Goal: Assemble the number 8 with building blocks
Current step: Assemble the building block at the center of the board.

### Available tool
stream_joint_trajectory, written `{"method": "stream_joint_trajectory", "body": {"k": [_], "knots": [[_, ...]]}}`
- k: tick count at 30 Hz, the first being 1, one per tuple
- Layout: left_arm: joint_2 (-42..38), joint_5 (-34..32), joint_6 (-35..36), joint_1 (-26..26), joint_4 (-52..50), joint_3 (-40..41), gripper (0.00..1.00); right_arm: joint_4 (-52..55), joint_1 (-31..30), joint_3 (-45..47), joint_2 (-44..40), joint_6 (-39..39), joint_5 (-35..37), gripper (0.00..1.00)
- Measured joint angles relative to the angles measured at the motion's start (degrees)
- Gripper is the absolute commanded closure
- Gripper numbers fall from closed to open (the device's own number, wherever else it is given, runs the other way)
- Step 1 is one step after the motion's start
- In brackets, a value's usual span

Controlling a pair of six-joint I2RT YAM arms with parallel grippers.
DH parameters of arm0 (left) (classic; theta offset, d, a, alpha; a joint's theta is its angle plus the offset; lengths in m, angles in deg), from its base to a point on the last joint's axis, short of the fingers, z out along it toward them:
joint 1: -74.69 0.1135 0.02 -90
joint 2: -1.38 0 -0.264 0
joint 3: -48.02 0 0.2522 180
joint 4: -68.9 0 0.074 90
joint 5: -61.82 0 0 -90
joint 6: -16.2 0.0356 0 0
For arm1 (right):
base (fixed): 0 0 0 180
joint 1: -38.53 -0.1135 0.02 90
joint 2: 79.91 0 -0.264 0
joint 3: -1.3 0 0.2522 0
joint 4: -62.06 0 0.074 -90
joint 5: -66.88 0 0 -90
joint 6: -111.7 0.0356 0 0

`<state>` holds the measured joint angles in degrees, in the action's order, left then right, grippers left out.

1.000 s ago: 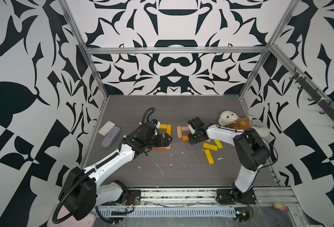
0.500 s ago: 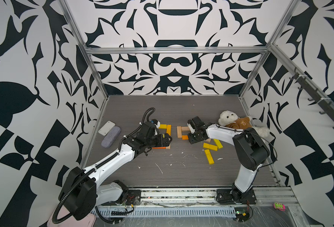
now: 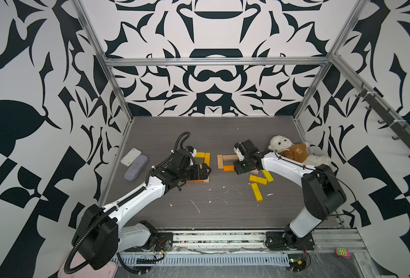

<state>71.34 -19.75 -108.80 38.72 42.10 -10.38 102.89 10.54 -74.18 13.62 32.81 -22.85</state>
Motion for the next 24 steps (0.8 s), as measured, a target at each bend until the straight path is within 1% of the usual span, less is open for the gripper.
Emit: {"method": "stream_joint_trajectory", "body": {"k": [4,8,10,14,20,24], "knots": [[0.0,0.2,-0.2,0.0,0.2,0.0,0.01,1.2,5.5,0.3,-4.4,-0.8,-0.5,0.36],[0.3,0.6,-0.2,0.0,0.6,0.0,0.01,2.7,9.5,0.3,-4.2,-1.5,-0.4,0.26],[0.8,0.8,-0.2,0.0,0.8,0.0,0.01,3.1,9.7,0.3,-3.2,-2.0,-0.5,0.23],[1.5,0.9,-0.2,0.0,0.9,0.0,0.01,3.3,9.5,0.3,0.2,-2.6,-0.7,0.21],[1.5,1.0,-0.2,0.0,0.9,0.0,0.01,3.1,9.5,0.3,5.8,-3.8,-0.7,0.21],[1.5,1.0,-0.2,0.0,1.0,0.0,0.01,2.2,9.4,-0.2,6.7,-4.3,0.3,0.22]]}}
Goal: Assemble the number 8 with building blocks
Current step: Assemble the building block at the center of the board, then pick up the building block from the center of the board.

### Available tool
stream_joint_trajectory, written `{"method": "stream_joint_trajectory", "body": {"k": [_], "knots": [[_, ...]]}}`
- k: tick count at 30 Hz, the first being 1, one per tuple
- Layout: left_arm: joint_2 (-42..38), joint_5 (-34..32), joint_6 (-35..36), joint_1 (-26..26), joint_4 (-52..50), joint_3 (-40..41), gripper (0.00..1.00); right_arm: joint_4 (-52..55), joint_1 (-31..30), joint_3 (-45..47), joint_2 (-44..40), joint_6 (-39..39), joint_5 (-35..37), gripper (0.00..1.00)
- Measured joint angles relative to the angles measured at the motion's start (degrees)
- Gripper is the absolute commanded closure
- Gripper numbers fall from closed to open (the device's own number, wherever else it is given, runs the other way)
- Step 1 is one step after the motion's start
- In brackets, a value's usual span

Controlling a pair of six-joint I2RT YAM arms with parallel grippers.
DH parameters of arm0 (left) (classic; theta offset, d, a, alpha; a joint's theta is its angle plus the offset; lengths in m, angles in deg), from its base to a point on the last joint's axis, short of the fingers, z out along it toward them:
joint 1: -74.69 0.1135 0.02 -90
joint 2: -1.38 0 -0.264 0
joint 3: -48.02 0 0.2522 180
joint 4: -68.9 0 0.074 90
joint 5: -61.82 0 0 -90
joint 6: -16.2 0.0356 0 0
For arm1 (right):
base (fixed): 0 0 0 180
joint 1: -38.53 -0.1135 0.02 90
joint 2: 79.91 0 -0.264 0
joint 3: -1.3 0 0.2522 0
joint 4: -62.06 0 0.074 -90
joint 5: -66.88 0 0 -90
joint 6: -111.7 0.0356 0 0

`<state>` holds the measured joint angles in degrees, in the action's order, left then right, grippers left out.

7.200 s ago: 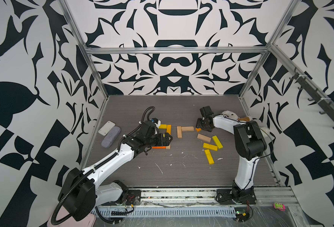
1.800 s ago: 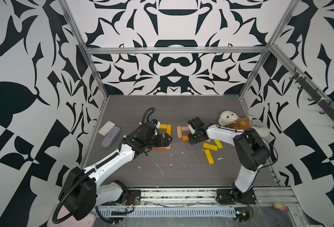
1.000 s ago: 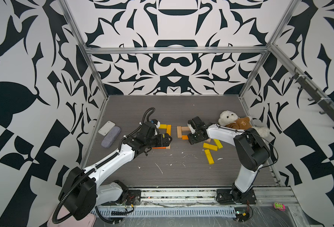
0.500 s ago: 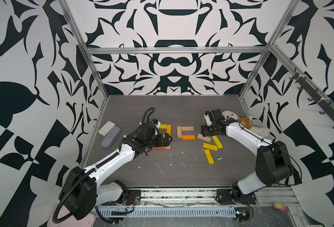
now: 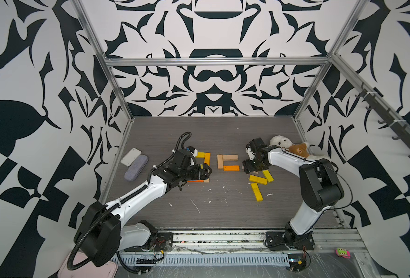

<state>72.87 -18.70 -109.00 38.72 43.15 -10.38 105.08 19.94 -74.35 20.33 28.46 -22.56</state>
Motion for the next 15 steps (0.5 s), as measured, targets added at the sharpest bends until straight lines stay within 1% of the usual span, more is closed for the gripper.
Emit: {"method": "stream_joint_trajectory", "body": {"k": [6,9,10,14,15], "knots": [[0.2,0.1,0.0,0.0,0.2,0.0,0.01,-1.2,0.5,-1.0,3.2,-0.1,1.4,0.25],[0.2,0.2,0.0,0.0,0.2,0.0,0.01,-1.8,1.0,-1.9,4.0,0.0,2.1,0.31],[0.2,0.2,0.0,0.0,0.3,0.0,0.01,-2.0,1.2,-2.2,4.2,0.2,2.0,0.35],[0.2,0.2,0.0,0.0,0.3,0.0,0.01,-2.9,1.5,-3.0,5.1,1.1,1.9,0.59],[0.2,0.2,0.0,0.0,0.2,0.0,0.01,-3.1,1.6,-3.2,5.2,1.0,1.7,0.63]]}}
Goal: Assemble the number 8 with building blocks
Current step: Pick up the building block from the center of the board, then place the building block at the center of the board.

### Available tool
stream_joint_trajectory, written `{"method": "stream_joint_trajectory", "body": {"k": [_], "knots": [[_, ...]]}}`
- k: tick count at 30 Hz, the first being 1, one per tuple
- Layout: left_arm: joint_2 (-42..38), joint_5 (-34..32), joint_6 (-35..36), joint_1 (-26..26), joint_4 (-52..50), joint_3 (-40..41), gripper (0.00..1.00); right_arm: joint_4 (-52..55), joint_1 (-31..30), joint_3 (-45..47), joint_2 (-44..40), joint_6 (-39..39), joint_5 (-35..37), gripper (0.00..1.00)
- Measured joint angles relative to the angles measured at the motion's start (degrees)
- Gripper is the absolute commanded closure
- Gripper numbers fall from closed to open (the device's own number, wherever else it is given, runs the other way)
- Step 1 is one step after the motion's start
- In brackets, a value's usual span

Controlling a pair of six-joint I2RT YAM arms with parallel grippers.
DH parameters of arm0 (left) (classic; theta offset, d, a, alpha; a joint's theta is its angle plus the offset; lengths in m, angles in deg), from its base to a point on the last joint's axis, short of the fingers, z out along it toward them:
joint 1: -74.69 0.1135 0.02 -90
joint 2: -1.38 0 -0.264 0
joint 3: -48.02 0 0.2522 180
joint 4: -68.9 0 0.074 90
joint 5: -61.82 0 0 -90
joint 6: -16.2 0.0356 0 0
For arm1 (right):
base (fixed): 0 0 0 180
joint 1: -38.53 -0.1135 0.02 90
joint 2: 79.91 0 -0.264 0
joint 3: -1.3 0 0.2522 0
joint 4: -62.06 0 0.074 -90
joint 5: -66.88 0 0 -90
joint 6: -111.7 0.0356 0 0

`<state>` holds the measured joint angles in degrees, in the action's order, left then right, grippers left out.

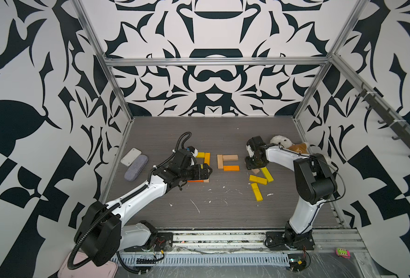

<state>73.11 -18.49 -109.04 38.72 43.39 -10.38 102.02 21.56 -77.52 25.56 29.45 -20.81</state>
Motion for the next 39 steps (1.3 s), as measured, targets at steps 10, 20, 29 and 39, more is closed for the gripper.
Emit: {"method": "stream_joint_trajectory", "body": {"k": [10,20,29,39], "knots": [[0.0,0.0,-0.4,0.0,0.0,0.0,0.01,-0.5,0.3,-2.8,1.8,1.3,0.2,0.82],[-0.6,-0.5,-0.3,0.0,0.0,0.1,0.01,1.1,-3.9,-1.7,-7.8,6.0,1.2,0.82],[-4.1,-1.0,3.2,1.4,-0.5,0.8,0.01,2.4,-17.2,1.2,-14.7,16.8,3.8,0.83],[-12.4,4.3,3.6,10.5,0.0,9.1,0.01,1.1,-28.8,1.8,-9.4,29.2,8.2,0.84]]}}
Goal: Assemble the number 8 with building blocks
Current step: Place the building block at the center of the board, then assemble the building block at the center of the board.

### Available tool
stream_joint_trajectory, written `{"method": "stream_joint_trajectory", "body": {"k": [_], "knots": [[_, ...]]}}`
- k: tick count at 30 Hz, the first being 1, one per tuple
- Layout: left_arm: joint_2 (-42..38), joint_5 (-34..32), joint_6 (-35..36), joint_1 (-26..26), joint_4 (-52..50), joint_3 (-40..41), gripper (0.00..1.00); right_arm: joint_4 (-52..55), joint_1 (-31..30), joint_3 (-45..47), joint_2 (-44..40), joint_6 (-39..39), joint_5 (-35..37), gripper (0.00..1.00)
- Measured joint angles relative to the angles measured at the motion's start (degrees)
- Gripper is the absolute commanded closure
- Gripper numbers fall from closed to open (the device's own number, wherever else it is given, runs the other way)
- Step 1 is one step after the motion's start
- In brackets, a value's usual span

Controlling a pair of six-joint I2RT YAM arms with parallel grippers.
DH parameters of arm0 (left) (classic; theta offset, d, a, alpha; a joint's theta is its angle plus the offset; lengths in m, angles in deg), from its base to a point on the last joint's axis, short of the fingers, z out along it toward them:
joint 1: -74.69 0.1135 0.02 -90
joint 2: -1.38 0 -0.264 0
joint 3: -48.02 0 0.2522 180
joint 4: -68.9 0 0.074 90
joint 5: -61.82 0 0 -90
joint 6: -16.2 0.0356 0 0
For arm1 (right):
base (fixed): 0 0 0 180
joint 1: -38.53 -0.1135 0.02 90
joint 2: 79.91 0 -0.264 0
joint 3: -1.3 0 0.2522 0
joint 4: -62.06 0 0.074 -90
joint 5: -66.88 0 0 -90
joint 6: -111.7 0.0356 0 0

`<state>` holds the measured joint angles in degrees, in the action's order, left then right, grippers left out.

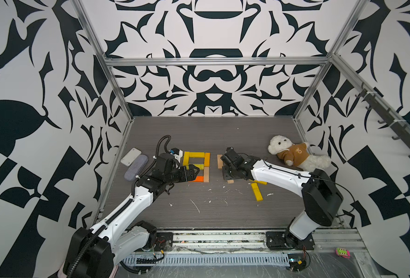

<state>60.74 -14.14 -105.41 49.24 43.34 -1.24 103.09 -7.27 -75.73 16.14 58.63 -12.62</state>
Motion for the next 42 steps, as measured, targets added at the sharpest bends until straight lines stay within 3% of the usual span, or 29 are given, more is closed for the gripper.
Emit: {"method": "stream_joint_trajectory", "body": {"k": [10,15,19,31,42], "knots": [[-0.7,1.9,-1.0,0.1,0.5,1.4,0.01,-0.5,-3.2,-4.9,11.3,4.9,0.9,0.84],[-0.7,2.3,-1.5,0.1,0.9,1.4,0.01,-0.5,-3.3,-6.7,13.6,6.8,1.9,0.78],[-0.7,2.4,-1.6,0.1,1.3,1.4,0.01,-0.5,-3.3,-7.1,13.9,8.2,2.5,0.67],[-0.3,2.8,-1.7,0.1,1.9,1.6,0.01,-0.9,-4.0,-4.9,12.0,10.6,1.9,0.51],[-0.3,3.3,-1.9,0.1,2.6,2.3,0.01,-0.9,-6.9,-2.5,9.6,11.3,1.9,0.55]]}}
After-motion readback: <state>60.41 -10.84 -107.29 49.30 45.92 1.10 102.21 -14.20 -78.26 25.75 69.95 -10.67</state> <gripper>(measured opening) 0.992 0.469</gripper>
